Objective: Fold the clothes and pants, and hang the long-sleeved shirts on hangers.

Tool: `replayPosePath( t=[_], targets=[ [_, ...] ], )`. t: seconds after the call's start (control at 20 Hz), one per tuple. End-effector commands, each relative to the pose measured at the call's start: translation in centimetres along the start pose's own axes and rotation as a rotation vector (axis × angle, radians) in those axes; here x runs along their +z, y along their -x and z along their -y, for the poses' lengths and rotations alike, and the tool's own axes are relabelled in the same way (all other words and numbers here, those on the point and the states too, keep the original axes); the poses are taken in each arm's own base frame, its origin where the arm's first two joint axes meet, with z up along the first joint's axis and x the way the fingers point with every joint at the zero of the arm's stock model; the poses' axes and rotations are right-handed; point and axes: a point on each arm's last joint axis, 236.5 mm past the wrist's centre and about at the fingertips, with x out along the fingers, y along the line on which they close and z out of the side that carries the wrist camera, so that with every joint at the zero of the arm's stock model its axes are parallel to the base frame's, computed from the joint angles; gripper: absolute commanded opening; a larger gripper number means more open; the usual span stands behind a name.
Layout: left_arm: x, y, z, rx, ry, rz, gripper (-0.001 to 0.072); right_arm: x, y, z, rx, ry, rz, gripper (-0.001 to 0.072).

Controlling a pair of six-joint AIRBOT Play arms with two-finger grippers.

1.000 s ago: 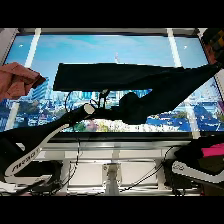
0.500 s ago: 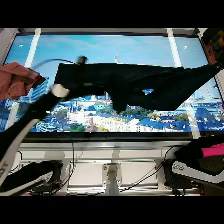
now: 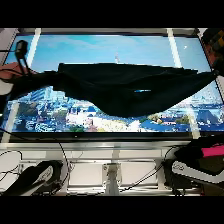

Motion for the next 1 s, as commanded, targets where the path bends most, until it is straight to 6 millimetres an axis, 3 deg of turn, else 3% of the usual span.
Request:
replayPosePath(
  t=[0.0, 0.15, 0.3, 0.45, 0.6, 0.75, 0.95],
  targets=[
    [-0.8, 2.5, -5.1, 0.108, 0.074, -0.028, 0.0028, -4.2, 0.4, -0.1, 0.013, 0.127, -0.178, 0.0032],
    [-1.3, 4.1, -8.2, 0.168, 0.165, -0.027, 0.0029, -6.5, 1.0, 0.4, 0.002, 0.145, -0.278, 0.0032],
    [-2.7, 5.9, -9.7, 0.196, 0.204, -0.072, 0.0028, -8.4, 1.7, 0.5, 0.006, 0.15, -0.364, 0.0031],
    [-3.9, 8.7, -11.6, 0.291, 0.185, -0.102, 0.0028, -8.6, 2.7, 0.7, -0.009, 0.155, -0.327, 0.003],
    [-4.4, 10.7, -12.1, 0.34, 0.21, -0.105, 0.0028, -11.5, 4.1, 0.7, -0.013, 0.157, -0.347, 0.003],
    [-5.1, 10.5, -13.4, 0.372, 0.212, -0.134, 0.0028, -14.9, 3.3, 0.7, -0.015, 0.162, -0.359, 0.0031],
    [-6.7, 7.3, -16.6, 0.362, 0.3, -0.182, 0.0029, -20.8, -0.4, 0.6, -0.012, 0.123, -0.457, 0.0031]
  ],
)
